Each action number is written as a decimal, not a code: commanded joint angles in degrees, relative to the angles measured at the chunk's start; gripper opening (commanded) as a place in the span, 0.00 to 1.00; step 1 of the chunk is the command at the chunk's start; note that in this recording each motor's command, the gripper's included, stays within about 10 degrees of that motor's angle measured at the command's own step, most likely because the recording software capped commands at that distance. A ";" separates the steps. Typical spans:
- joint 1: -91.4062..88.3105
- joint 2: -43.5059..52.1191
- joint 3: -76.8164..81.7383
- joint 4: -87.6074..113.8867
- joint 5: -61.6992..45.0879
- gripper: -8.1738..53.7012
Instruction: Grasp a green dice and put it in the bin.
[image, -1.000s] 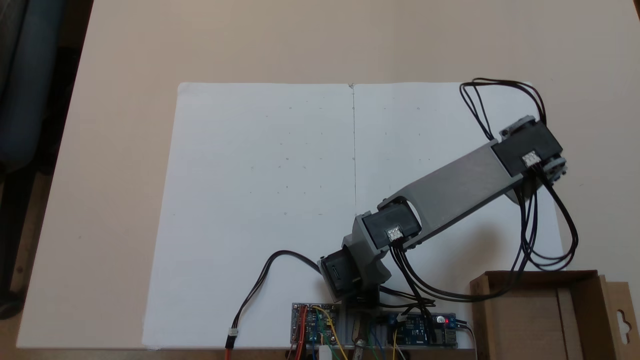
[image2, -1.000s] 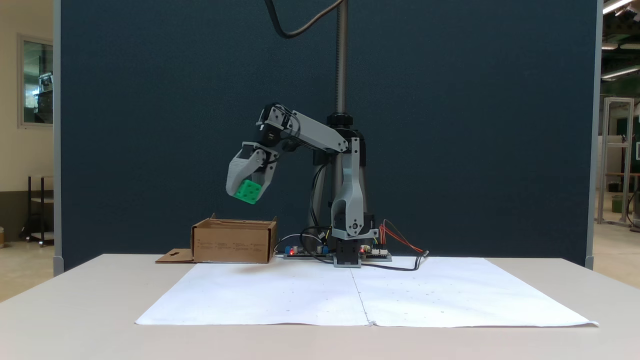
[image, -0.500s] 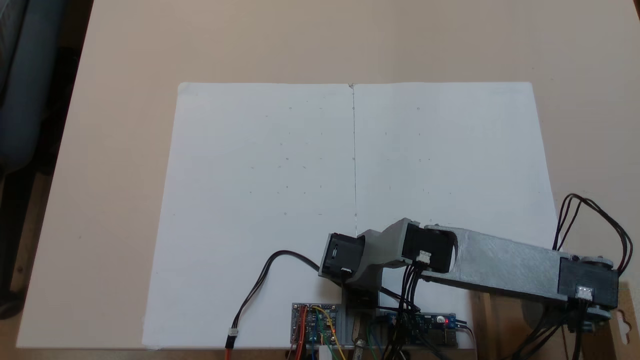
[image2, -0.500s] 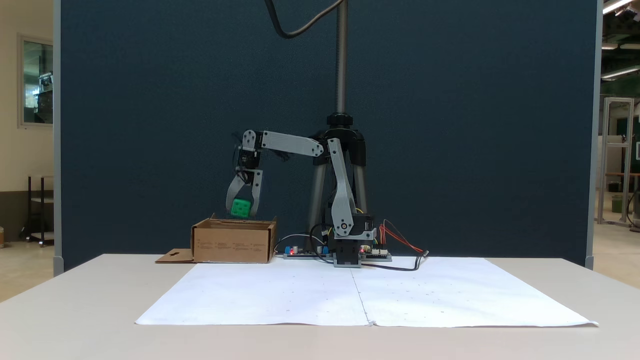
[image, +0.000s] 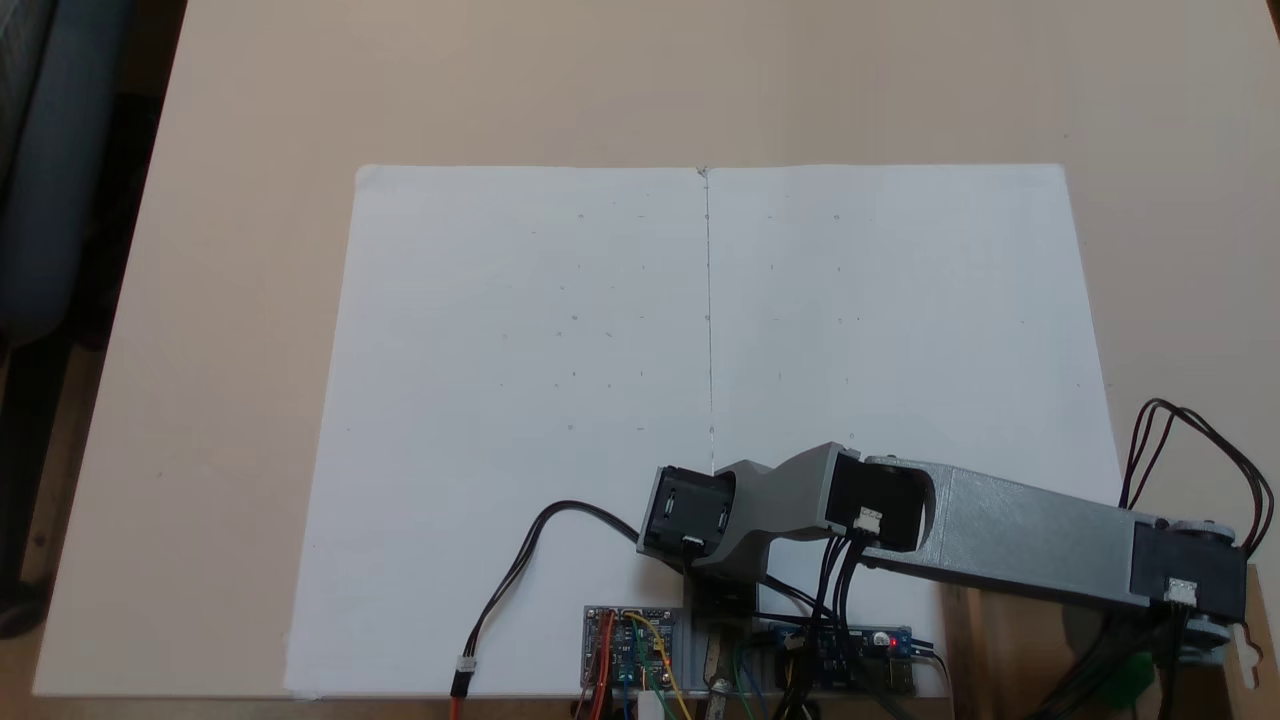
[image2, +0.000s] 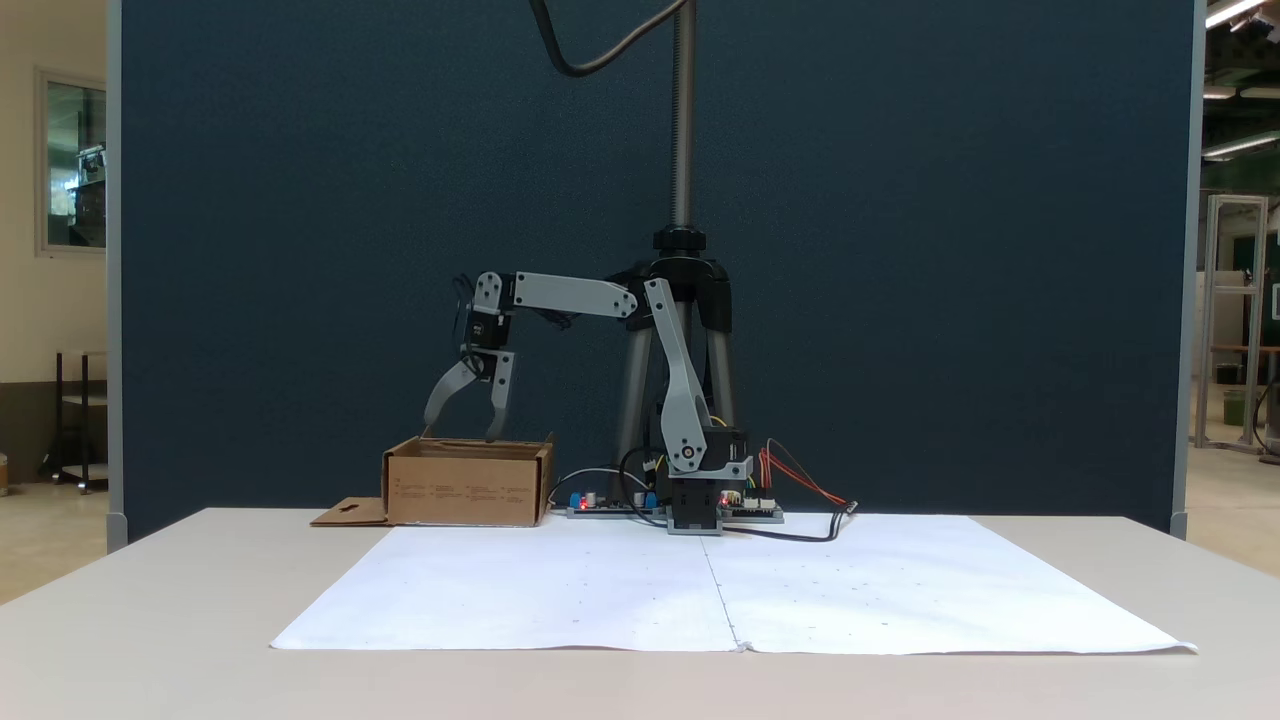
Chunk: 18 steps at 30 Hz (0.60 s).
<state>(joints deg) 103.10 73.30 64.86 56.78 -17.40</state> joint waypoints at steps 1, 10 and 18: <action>-3.52 4.75 -3.08 -4.31 1.41 0.80; -34.10 18.90 -3.87 -5.01 17.49 0.81; -61.96 19.86 -3.78 -5.19 21.09 0.84</action>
<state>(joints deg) 45.00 90.70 62.84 54.49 -0.53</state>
